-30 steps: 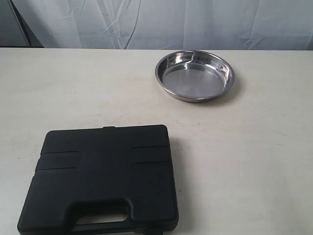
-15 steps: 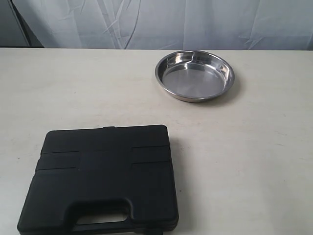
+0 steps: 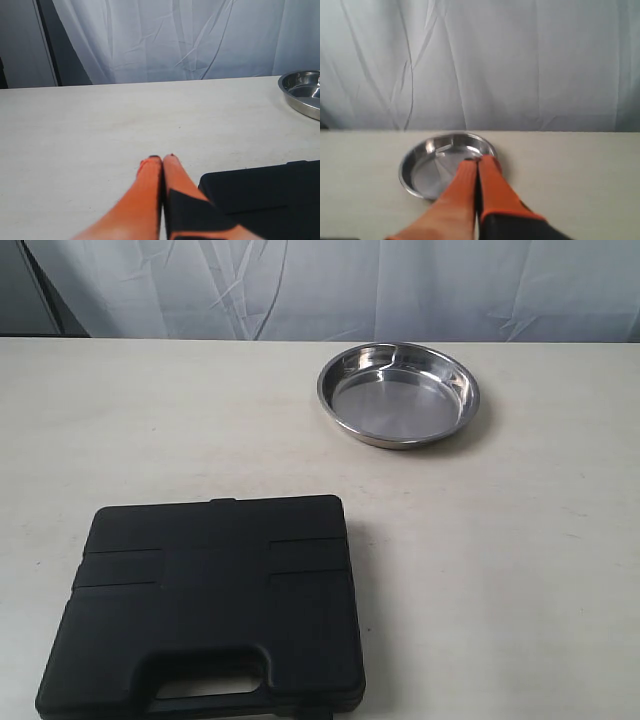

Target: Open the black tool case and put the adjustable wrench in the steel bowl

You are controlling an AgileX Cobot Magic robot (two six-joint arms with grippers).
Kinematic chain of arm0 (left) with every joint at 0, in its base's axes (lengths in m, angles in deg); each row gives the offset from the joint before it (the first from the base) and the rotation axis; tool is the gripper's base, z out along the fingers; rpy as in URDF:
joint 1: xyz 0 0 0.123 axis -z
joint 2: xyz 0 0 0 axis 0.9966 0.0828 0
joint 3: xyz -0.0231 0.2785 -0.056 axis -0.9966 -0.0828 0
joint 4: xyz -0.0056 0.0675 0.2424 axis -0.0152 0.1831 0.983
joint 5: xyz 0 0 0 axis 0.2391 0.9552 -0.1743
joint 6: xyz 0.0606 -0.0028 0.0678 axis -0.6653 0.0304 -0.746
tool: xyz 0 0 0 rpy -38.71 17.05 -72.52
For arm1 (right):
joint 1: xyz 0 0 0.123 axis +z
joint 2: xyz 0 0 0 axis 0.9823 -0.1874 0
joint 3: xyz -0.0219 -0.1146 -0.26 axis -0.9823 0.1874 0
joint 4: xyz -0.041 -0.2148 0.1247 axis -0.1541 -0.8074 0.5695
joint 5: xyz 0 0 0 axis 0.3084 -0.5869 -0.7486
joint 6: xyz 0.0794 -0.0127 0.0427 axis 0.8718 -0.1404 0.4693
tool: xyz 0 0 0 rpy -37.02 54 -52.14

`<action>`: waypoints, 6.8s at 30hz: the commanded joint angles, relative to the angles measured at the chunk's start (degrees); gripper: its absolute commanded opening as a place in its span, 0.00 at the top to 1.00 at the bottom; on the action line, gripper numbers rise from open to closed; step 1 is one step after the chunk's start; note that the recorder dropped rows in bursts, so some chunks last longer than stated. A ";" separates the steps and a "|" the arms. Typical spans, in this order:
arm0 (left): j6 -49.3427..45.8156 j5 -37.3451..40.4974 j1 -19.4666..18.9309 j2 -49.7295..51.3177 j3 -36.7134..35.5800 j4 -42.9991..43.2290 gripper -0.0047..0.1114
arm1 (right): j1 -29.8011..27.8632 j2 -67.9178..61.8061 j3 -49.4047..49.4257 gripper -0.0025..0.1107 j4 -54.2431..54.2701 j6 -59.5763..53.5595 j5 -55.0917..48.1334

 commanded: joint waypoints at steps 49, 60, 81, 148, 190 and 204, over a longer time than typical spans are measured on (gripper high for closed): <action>-0.03 0.06 -0.14 -0.32 -0.28 0.03 0.96 | 70.56 -79.49 -34.23 0.57 -16.19 -25.93 -17.09; -0.03 0.06 -0.14 -0.32 -0.28 0.03 0.96 | 70.56 -82.51 -34.23 0.57 -15.39 -25.81 -15.29; -0.03 0.06 -0.14 -0.32 -0.28 0.03 0.96 | 70.56 -84.58 -34.23 0.57 -15.25 -25.53 -11.59; -0.03 0.06 -0.14 -0.32 -0.28 0.03 0.96 | 70.56 -85.28 -34.23 0.99 -14.49 -22.94 -14.87; -0.03 0.06 -0.14 -0.32 -0.28 0.03 0.96 | 70.56 -79.82 -42.49 0.99 -34.93 -7.78 -17.32; -0.03 0.06 -0.14 -0.32 -0.28 0.03 0.96 | 70.56 -78.13 -42.49 0.99 -44.40 -2.11 -14.57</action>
